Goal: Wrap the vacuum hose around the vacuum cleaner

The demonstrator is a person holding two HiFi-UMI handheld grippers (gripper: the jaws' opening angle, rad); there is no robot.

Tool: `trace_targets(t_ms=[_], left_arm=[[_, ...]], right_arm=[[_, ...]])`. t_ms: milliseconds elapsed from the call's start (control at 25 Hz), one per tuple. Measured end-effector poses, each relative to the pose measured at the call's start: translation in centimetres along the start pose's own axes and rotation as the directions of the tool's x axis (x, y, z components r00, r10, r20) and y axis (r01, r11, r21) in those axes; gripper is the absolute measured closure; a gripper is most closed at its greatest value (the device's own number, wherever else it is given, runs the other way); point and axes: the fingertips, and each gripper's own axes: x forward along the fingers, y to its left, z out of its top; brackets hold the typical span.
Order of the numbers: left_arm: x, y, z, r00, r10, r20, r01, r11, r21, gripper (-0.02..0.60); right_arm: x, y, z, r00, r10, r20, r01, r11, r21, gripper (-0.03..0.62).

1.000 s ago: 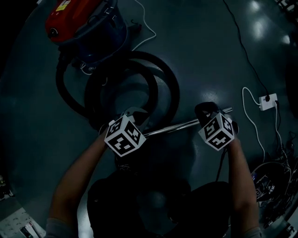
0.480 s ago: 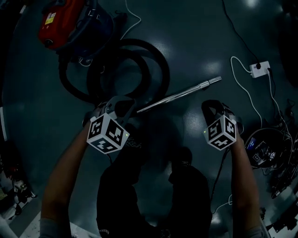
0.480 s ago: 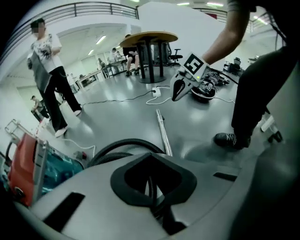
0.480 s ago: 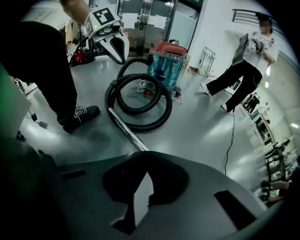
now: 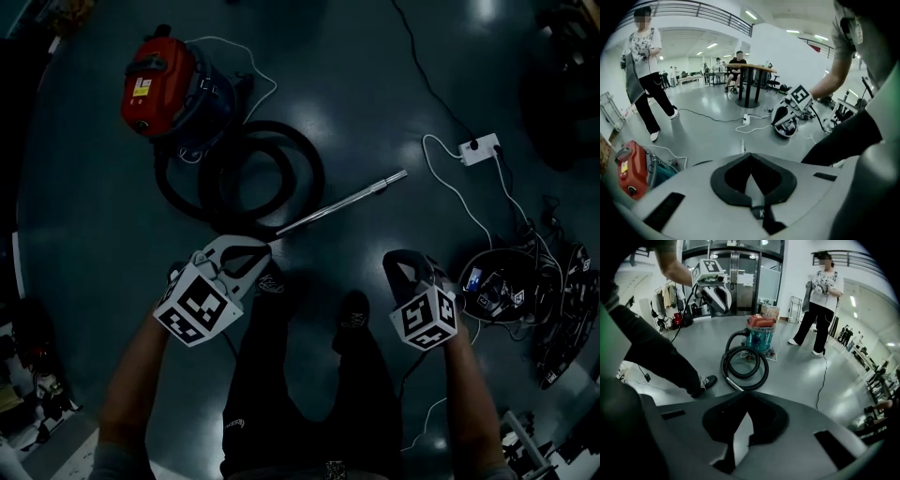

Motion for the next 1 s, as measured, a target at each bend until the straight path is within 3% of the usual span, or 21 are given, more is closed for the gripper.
trace_targets(t_ms=[200, 440, 800, 1000], left_arm=[[-4.6, -3.6, 6.6, 0.994, 0.031, 0.102, -0.019, 0.992, -0.122, 0.574], [-8.2, -8.1, 12.9, 0.982, 0.109, 0.153, -0.075, 0.975, -0.208, 0.574], [-13.1, -12.8, 21.5, 0.96, 0.182, 0.214, -0.123, 0.957, -0.262, 0.574], [-15.0, -15.2, 26.3, 0.941, 0.223, 0.255, -0.139, 0.94, -0.31, 0.574]], right_arm=[[-9.1, 0.0, 5.4, 0.997, -0.027, 0.067, 0.025, 0.999, 0.033, 0.589], [-17.5, -0.1, 11.7, 0.978, -0.086, 0.188, 0.057, 0.986, 0.155, 0.589], [-28.7, 0.7, 16.9, 0.913, -0.142, 0.383, 0.013, 0.947, 0.321, 0.589], [-34.3, -0.1, 18.4, 0.851, -0.198, 0.486, -0.025, 0.91, 0.414, 0.588]])
